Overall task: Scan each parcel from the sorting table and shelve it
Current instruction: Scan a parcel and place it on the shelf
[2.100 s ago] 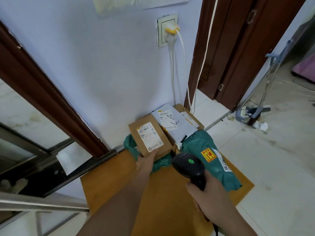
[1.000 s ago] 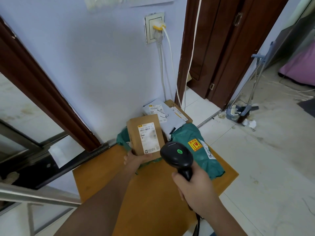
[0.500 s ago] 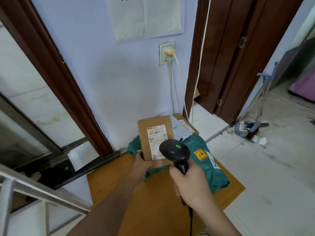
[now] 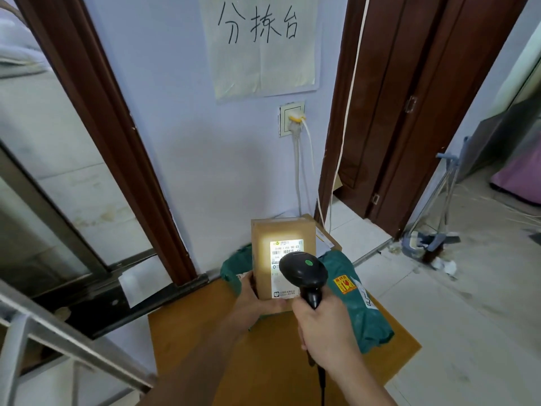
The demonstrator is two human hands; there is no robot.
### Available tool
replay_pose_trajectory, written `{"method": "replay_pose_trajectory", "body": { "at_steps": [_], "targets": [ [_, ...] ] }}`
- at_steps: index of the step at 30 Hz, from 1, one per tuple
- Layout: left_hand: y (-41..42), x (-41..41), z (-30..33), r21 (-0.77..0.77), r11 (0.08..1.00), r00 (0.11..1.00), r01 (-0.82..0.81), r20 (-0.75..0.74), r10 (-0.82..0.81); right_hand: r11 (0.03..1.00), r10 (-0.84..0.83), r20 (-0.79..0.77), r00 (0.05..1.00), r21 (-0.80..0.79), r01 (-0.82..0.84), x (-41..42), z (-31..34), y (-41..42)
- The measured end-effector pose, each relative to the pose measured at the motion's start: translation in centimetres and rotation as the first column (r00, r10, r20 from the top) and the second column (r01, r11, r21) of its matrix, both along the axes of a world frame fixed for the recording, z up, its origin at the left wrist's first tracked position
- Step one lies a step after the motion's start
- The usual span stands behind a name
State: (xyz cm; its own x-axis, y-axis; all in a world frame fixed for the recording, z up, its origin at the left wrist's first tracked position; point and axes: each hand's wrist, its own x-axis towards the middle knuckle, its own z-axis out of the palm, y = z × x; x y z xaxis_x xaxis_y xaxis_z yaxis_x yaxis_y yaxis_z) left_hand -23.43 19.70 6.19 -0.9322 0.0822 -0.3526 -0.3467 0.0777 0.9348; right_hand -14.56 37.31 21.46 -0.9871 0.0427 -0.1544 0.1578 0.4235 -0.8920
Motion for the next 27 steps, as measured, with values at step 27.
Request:
{"method": "replay_pose_trajectory", "body": {
  "at_steps": [27],
  "targets": [
    [0.3, 10.4, 1.1, -0.045, 0.998, 0.999, -0.035, 0.003, 0.035, 0.998, -0.013, -0.002, 1.000, -0.054, 0.013, 10.4, 0.2, -0.3]
  ]
}}
